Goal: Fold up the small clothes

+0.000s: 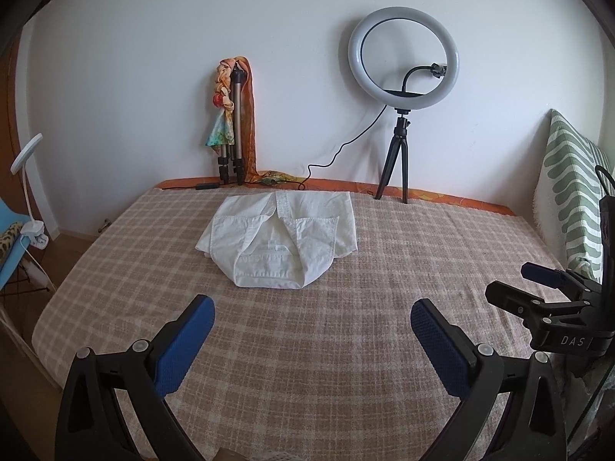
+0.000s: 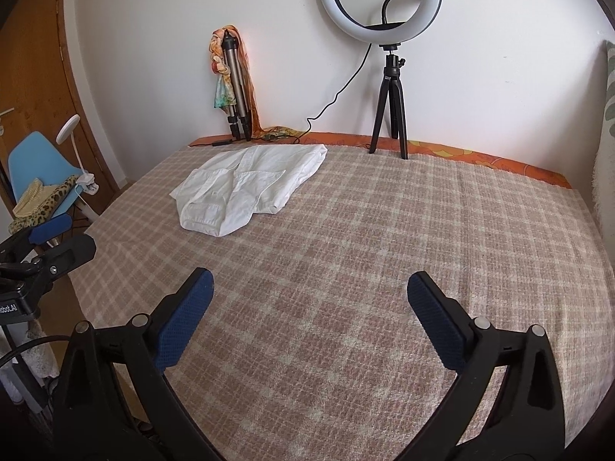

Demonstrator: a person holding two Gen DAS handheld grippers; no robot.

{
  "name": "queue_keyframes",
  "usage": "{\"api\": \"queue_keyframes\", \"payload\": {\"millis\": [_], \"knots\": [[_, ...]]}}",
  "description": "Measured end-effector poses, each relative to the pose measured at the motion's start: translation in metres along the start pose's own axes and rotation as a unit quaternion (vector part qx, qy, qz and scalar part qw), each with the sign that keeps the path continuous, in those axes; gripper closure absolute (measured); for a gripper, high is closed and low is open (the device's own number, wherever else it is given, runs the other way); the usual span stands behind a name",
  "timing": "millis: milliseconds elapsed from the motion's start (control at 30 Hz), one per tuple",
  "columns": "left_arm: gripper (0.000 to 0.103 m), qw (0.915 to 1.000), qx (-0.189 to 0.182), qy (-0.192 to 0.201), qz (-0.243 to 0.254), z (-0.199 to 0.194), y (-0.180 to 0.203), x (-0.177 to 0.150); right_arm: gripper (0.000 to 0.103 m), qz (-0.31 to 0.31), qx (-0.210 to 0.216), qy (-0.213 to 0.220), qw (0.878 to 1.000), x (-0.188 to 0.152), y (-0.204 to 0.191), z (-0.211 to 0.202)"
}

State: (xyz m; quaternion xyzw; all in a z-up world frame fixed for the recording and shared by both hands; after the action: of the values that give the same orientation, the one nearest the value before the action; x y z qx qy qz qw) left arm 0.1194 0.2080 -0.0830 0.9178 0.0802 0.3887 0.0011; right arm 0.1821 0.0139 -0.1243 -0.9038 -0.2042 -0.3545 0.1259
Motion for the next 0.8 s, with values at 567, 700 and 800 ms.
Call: {"api": "queue_keyframes", "payload": {"millis": [567, 700, 800], "knots": [[0.001, 1.0000, 0.007, -0.002, 0.000, 0.0014, -0.0003, -0.0022, 0.000, 0.007, 0.001, -0.010, 1.000, -0.0048, 0.0014, 0.0041], [0.001, 1.0000, 0.006, -0.002, 0.005, 0.0003, 0.0018, -0.0020, 0.000, 0.007, 0.001, -0.012, 1.000, -0.0053, 0.0012, 0.0045], [0.001, 0.9999, 0.008, -0.001, 0.008, 0.0008, 0.0027, -0.0016, 0.000, 0.006, 0.001, -0.013, 1.000, -0.0058, 0.0004, 0.0050]]}}
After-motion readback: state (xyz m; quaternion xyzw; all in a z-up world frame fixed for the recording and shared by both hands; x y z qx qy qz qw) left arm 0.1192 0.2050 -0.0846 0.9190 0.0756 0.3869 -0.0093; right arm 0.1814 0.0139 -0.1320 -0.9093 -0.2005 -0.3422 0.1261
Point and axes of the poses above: each gripper's, at about its wrist camera, not at the fingertips, and z roughly the way its jaws point, y to its right, x to its top, the point moved 6 cm from there along z, roughly the way its jaws point, and after that the axes turned 8 degrees about -y, right-handed, at the moved point
